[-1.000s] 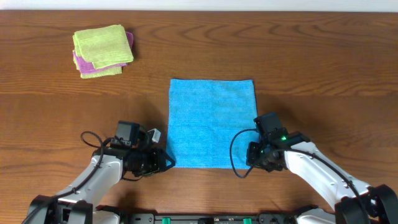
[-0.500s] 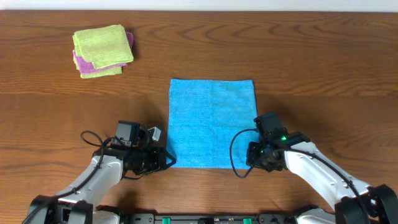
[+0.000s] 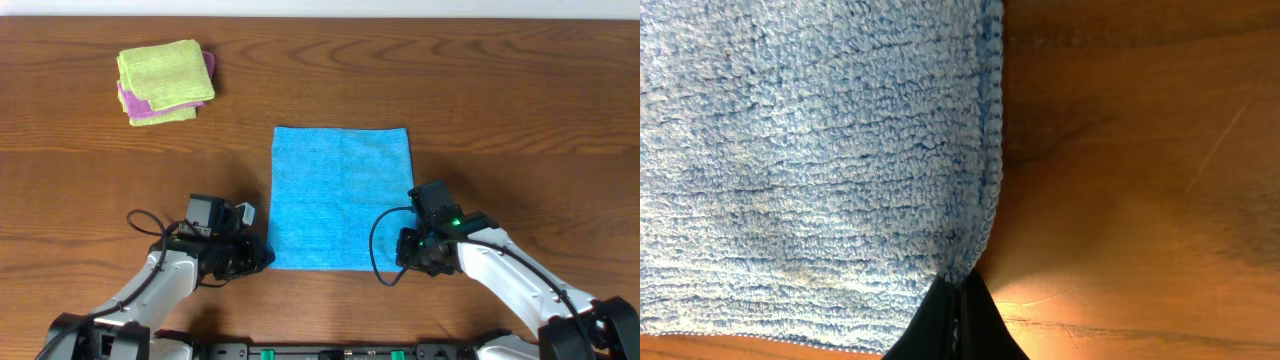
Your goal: Fold the cloth
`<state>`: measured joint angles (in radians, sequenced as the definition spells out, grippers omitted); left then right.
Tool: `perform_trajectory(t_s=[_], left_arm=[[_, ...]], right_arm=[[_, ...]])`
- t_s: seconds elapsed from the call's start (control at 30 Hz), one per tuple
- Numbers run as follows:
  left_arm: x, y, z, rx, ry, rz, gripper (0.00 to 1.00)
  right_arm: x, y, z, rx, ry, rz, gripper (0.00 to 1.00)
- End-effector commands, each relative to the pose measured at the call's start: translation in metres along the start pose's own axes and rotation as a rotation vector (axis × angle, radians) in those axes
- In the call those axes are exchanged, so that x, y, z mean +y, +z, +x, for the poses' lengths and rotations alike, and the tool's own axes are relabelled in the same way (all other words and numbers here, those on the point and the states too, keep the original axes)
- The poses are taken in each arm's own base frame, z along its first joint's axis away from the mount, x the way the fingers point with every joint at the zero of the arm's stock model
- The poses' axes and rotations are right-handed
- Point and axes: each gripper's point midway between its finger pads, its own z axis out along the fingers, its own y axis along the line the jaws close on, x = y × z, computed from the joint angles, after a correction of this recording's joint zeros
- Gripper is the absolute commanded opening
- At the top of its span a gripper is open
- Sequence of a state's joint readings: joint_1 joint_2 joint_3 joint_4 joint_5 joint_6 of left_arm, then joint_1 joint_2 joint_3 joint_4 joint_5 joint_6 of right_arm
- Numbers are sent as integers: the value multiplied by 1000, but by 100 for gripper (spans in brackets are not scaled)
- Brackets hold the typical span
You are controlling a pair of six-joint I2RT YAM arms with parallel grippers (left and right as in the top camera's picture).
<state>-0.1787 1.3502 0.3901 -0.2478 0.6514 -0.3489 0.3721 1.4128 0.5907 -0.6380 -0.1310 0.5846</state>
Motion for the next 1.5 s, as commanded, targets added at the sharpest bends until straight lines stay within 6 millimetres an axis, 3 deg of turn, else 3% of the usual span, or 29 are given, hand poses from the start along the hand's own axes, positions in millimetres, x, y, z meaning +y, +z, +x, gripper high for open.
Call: perform_trajectory(t_s=[0.0,0.07,0.23,0.33,0.53,1.0,1.1,1.2,1.37,1.47], left_arm=[[20,4,3,-10,-36,-81,10],[18,4,2,-14,-51,-75,6],[15,4,4,-4,-54,-55,8],[13,4,6,7,-50,-42,32],[10,6,11,28,-32,-35,50],[10,11,23,64,-5,-71,49],[11,10,25,72,-10,-77,45],[13,10,27,78,-15,-82,33],[13,10,27,77,-15,-83,29],[16,10,26,69,-24,-99,21]], right_arm=[[-7,5,4,15,0,23,1],[-7,5,4,15,-1,23,2],[-7,5,4,15,0,23,2],[-7,5,4,15,0,23,1],[-7,5,4,15,-1,23,2],[-7,5,4,15,-1,23,2],[-7,5,4,14,-1,22,2],[-6,5,3,10,-1,20,2],[-5,5,1,4,-2,11,2],[-4,5,1,5,-2,9,2]])
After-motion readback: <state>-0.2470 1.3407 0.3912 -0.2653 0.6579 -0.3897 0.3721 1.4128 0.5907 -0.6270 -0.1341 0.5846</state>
